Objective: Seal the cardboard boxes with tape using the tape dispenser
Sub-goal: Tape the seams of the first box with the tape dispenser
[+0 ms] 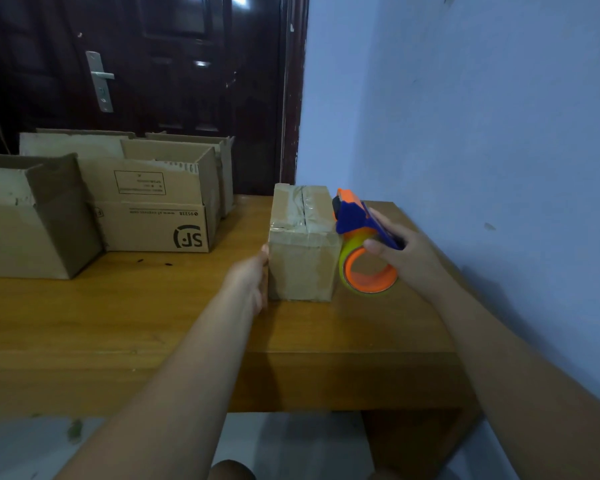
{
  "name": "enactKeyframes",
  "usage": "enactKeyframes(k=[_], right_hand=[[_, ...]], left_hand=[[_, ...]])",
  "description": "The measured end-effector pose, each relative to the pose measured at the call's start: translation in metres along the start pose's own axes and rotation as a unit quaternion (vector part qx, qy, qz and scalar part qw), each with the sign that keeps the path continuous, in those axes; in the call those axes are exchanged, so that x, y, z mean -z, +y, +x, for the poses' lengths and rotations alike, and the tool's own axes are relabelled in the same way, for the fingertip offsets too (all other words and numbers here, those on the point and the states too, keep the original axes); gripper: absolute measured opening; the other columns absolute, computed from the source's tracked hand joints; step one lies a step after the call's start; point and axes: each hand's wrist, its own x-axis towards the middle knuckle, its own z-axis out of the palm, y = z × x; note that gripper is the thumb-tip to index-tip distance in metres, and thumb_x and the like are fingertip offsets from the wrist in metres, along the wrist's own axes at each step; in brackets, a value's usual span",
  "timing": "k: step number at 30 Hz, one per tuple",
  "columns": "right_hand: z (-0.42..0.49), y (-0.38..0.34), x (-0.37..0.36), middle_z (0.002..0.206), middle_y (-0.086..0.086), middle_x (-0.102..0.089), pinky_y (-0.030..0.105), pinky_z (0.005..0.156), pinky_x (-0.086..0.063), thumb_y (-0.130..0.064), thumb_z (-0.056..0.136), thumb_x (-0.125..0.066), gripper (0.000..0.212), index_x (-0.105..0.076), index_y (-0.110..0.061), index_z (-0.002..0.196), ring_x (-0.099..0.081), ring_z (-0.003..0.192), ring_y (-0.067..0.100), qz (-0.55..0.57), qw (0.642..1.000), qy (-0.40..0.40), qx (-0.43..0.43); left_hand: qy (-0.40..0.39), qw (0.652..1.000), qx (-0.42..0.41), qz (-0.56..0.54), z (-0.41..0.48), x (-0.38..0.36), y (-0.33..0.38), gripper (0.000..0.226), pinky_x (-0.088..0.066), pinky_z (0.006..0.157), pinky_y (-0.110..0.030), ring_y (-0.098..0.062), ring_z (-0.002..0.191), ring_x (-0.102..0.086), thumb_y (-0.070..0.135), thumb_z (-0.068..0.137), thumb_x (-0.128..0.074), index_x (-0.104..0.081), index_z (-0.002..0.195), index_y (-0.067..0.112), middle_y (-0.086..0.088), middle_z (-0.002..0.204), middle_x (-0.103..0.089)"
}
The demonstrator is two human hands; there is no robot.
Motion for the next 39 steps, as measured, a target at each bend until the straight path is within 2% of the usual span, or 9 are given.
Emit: enactKeyframes(k=[4, 7, 14, 15, 18, 19, 25, 30, 39], right_hand=[[0.0, -0.001, -0.003, 0.129, -0.016, -0.054, 0.001, 0.075, -0.041, -0.037, 0.079, -0.067, 0.07, -0.043, -0.026, 0.143, -0.052, 0.109, -0.008, 0.0, 1.0, 0.009, 0.004], [0.001, -0.001, -0.008, 0.129, -0.02, -0.053, 0.002, 0.078, -0.042, -0.041, 0.076, -0.068, 0.073, -0.043, -0.026, 0.143, -0.052, 0.114, -0.006, 0.017, 1.0, 0.003, 0.001], [-0.003, 0.0, -0.015, 0.129, -0.017, -0.057, 0.003, 0.08, -0.041, -0.038, 0.081, -0.067, 0.067, -0.044, -0.024, 0.143, -0.053, 0.113, -0.01, 0.035, 0.999, 0.009, 0.001], [-0.004, 0.001, -0.018, 0.13, -0.015, -0.057, 0.004, 0.081, -0.041, -0.04, 0.082, -0.066, 0.067, -0.044, -0.024, 0.143, -0.053, 0.115, -0.006, 0.037, 0.999, 0.007, 0.0], [-0.006, 0.004, -0.025, 0.132, -0.014, -0.057, 0.01, 0.085, -0.044, -0.044, 0.084, -0.064, 0.067, -0.041, -0.026, 0.145, -0.054, 0.117, 0.0, 0.034, 0.999, 0.0, -0.001], [-0.007, 0.004, -0.026, 0.132, -0.015, -0.056, 0.01, 0.085, -0.044, -0.045, 0.084, -0.063, 0.067, -0.041, -0.027, 0.145, -0.054, 0.117, -0.001, 0.033, 0.999, -0.003, 0.001], [-0.005, -0.002, -0.02, 0.132, -0.02, -0.056, 0.007, 0.086, -0.041, -0.052, 0.081, -0.062, 0.07, -0.042, -0.029, 0.144, -0.051, 0.118, -0.007, 0.012, 1.0, -0.029, 0.002], [0.006, -0.007, -0.016, 0.064, -0.033, -0.057, 0.004, 0.061, -0.039, -0.023, 0.096, -0.055, 0.042, -0.05, -0.018, 0.138, -0.054, 0.064, -0.015, 0.041, 0.999, -0.01, -0.008], [0.002, -0.028, 0.011, 0.122, 0.009, -0.06, 0.02, 0.089, -0.043, -0.041, 0.086, -0.066, 0.062, -0.028, -0.058, 0.132, -0.056, 0.103, 0.02, -0.136, 0.986, -0.009, 0.097]], left_hand=[[0.097, 0.975, -0.199, 0.031, 0.008, 0.011, -0.023, 0.032, -0.05, 0.075, -0.027, -0.009, 0.089, -0.057, 0.005, 0.096, -0.043, -0.052, 0.121, 0.023, 0.004, 0.114, -0.056], [0.011, 0.939, -0.34, 0.044, -0.005, 0.01, -0.028, 0.057, -0.044, 0.097, -0.026, -0.001, 0.117, -0.048, -0.003, 0.096, -0.037, -0.033, 0.144, 0.027, 0.012, 0.136, -0.048], [-0.04, 0.915, -0.375, 0.144, -0.013, 0.017, -0.026, 0.088, -0.042, 0.087, -0.01, 0.013, 0.119, -0.041, 0.012, 0.091, -0.056, 0.006, 0.15, 0.032, 0.016, 0.148, -0.032], [0.003, 0.873, -0.418, 0.25, -0.014, 0.017, -0.02, 0.088, -0.038, 0.095, -0.013, 0.009, 0.125, -0.034, 0.019, 0.09, -0.059, 0.005, 0.15, 0.03, 0.012, 0.152, -0.026], [0.115, 0.61, -0.562, 0.547, -0.011, 0.016, -0.008, 0.071, -0.006, 0.116, -0.032, -0.015, 0.142, -0.022, 0.035, 0.093, -0.051, -0.012, 0.151, 0.021, -0.001, 0.155, -0.026], [0.11, 0.571, -0.564, 0.587, -0.009, 0.017, -0.005, 0.064, -0.005, 0.117, -0.034, -0.017, 0.139, -0.03, 0.036, 0.095, -0.048, -0.019, 0.149, 0.021, -0.002, 0.151, -0.034], [0.076, 0.572, -0.566, 0.589, 0.001, 0.023, 0.003, 0.042, -0.038, 0.104, -0.037, -0.021, 0.122, -0.049, 0.031, 0.095, -0.051, -0.048, 0.135, 0.02, -0.002, 0.133, -0.054], [0.071, 0.563, -0.573, 0.591, 0.003, 0.023, 0.003, 0.042, -0.048, 0.089, -0.038, -0.024, 0.118, -0.051, 0.024, 0.09, -0.06, -0.053, 0.131, 0.015, -0.006, 0.128, -0.057], [0.066, 0.562, -0.554, 0.611, 0.004, 0.027, 0.004, 0.058, -0.045, 0.095, -0.041, -0.025, 0.126, -0.046, 0.018, 0.086, -0.066, -0.045, 0.139, 0.018, -0.007, 0.137, -0.051]])
